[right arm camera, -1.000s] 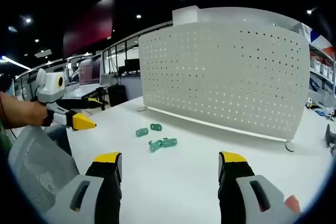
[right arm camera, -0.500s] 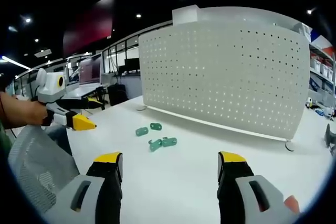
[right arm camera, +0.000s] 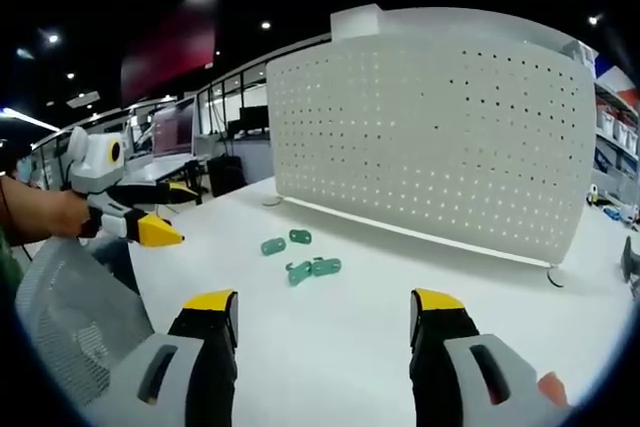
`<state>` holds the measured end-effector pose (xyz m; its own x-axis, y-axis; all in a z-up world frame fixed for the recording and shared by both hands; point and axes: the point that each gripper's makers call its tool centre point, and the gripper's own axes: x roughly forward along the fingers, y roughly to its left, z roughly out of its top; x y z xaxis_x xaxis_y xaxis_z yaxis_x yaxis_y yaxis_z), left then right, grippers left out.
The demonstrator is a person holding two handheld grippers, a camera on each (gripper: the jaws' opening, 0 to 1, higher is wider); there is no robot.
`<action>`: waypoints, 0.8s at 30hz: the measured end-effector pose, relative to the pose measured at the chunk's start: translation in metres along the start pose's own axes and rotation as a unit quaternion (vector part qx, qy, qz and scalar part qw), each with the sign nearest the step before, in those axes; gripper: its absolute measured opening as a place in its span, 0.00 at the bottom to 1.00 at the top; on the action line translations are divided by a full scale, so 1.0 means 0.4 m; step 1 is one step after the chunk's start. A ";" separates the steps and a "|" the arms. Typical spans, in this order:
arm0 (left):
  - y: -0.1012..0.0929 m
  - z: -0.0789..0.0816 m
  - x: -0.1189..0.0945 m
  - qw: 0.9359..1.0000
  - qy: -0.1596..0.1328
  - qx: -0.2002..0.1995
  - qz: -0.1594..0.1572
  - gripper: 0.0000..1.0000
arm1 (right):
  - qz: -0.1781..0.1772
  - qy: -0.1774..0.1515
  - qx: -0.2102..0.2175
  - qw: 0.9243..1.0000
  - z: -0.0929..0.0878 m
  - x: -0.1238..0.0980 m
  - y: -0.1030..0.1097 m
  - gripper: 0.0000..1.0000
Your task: Insert the hook assembly into the mounting plate slot until the hook locks in place.
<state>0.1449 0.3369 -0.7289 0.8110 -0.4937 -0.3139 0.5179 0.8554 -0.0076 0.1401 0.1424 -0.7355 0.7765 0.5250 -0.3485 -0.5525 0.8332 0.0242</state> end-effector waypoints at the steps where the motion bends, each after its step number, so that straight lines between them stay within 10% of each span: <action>1: -0.001 0.000 0.000 1.000 0.000 -0.001 -0.001 0.77 | 0.000 0.001 -0.002 1.000 0.000 0.001 0.002 0.71; 24: -0.001 0.002 0.000 1.000 -0.002 0.002 -0.002 0.76 | 0.035 0.028 -0.045 0.998 0.008 0.106 0.042 0.63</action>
<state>0.1450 0.3366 -0.7280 0.8097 -0.4977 -0.3110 0.5220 0.8529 -0.0060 0.1647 0.1794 -0.7468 0.7187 0.5686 -0.4001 -0.6317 0.7745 -0.0341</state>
